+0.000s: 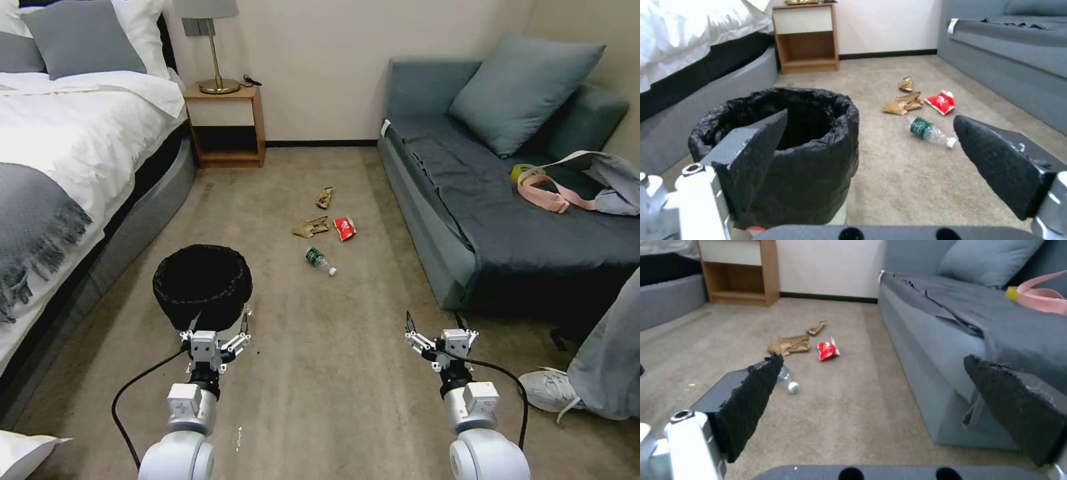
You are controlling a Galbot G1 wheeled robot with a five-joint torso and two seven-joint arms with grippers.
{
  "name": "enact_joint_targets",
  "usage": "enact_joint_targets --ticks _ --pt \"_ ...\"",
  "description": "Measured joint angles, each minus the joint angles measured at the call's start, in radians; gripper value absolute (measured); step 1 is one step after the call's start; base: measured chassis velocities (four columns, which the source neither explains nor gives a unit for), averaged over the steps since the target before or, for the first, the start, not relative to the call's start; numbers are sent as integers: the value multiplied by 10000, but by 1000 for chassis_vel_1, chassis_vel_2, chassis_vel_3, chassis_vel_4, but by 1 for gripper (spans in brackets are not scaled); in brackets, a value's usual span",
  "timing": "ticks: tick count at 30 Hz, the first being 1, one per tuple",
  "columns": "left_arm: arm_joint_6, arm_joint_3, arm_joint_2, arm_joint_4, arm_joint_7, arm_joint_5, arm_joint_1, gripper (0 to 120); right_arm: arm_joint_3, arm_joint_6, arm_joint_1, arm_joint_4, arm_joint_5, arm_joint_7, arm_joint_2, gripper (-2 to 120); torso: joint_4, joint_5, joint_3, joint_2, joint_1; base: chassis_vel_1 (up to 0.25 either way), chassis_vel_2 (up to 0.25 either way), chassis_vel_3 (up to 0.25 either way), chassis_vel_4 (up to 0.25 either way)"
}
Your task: Pick up the trash bin, then pick up the garbage on the floor and place it into the trash bin.
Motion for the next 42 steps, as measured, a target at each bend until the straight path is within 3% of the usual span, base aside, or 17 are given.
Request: enact_joint_targets --ticks 10,14,17,18,21,22,25,26,29,32,34,38,39,42 --pt "49 -35 0 0 13 -12 -22 100 -2 -16 -1 0 25 0 -5 100 0 0 0 0 0 0 0 0 0" --pt "538 -374 -15 4 -28 -163 -244 100 -32 -474 -59 250 469 150 -123 100 0 0 0 0 0 0 0 0 0" --pt "1643 -1133 -60 19 -186 -506 -751 100 -106 -1436 -206 803 1390 510 -371 100 0 0 0 0 1 0 0 0 0" --pt "1643 -1133 -60 19 -186 -506 -751 100 -106 -1436 -206 803 1390 510 -371 100 0 0 0 0 1 0 0 0 0" --pt "2875 -1978 -112 38 -359 -889 -1324 100 -199 -2625 -388 1485 2520 952 -668 100 0 -1 1 0 0 0 0 0 0" --pt "2875 -1978 -112 38 -359 -889 -1324 100 -199 -2625 -388 1485 2520 952 -668 100 0 -1 1 0 0 0 0 0 0" --pt "3760 -2604 -144 53 -502 -1158 -1731 100 -278 -3674 -545 2085 3523 1345 -937 100 0 1 0 0 0 0 0 0 0" --pt "3760 -2604 -144 53 -502 -1158 -1731 100 -278 -3674 -545 2085 3523 1345 -937 100 0 1 0 0 0 0 0 0 0" --pt "3905 -2672 -154 58 -505 -1210 -1792 100 -367 -4819 -713 2740 4616 1765 -1227 100 0 0 0 0 0 0 0 0 0" --pt "3928 -2717 -125 81 -497 -1395 -1835 100 -397 -5204 -771 2959 4984 1907 -1324 100 1 -6 0 0 0 0 0 0 0" --pt "3962 -2994 107 177 -547 -2033 -2341 100 -406 -5326 -789 3009 5074 1949 -1352 100 -2 6 -1 1 0 0 0 0 0" --pt "3979 -3048 223 340 -548 -2201 -2635 100 -449 -6000 -565 2656 5083 1647 -1472 100 0 -7 3 1 1 0 0 0 0" --pt "3979 -3080 307 466 -555 -2228 -2796 100 -492 -6172 -460 2486 5046 1520 -1480 100 1 5 1 2 0 0 0 0 0" --pt "3999 -3088 392 648 -574 -2239 -2929 100 -526 -6191 -432 2387 4987 1478 -1462 100 1 -3 2 1 1 0 0 0 0"
